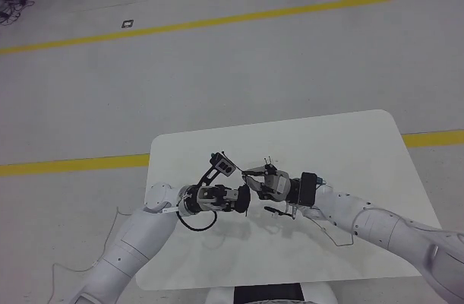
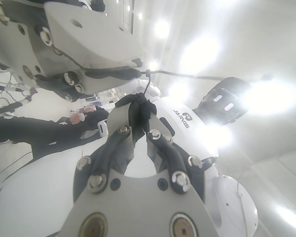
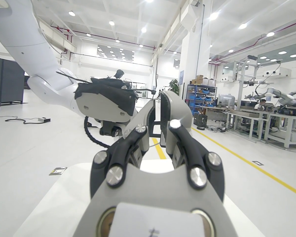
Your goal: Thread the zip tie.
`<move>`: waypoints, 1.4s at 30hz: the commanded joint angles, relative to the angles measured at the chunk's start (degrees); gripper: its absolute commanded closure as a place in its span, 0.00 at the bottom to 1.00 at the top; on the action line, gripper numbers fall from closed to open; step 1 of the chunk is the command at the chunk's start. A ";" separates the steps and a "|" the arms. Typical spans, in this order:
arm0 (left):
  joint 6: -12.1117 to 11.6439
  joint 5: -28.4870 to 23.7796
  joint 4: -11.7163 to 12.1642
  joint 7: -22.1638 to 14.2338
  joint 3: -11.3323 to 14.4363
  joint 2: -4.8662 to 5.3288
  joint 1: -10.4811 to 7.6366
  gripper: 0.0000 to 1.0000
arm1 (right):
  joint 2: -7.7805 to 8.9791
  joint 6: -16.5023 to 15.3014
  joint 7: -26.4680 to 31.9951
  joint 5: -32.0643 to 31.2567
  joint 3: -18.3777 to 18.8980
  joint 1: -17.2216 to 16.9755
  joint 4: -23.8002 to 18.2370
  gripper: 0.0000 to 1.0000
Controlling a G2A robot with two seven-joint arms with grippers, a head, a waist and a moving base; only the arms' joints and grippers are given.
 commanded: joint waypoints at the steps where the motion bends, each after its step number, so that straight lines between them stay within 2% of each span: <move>1: 0.00 0.00 0.00 0.00 0.00 0.00 0.00 1.00 | 0.04 0.00 0.11 0.01 0.00 0.00 -0.01 0.88; 16: 0.00 0.00 0.00 0.00 0.00 0.00 0.00 1.00 | 0.37 0.00 -0.66 -0.75 0.00 -0.16 0.02 0.89; 28: 0.00 0.00 0.00 0.00 0.00 0.00 0.00 1.00 | 0.70 0.00 -0.87 -1.12 0.00 -0.06 -0.59 0.84; 42: 0.00 0.00 0.00 0.00 0.00 0.00 0.00 1.00 | 0.49 0.00 -1.20 -0.82 0.00 0.27 -0.76 0.86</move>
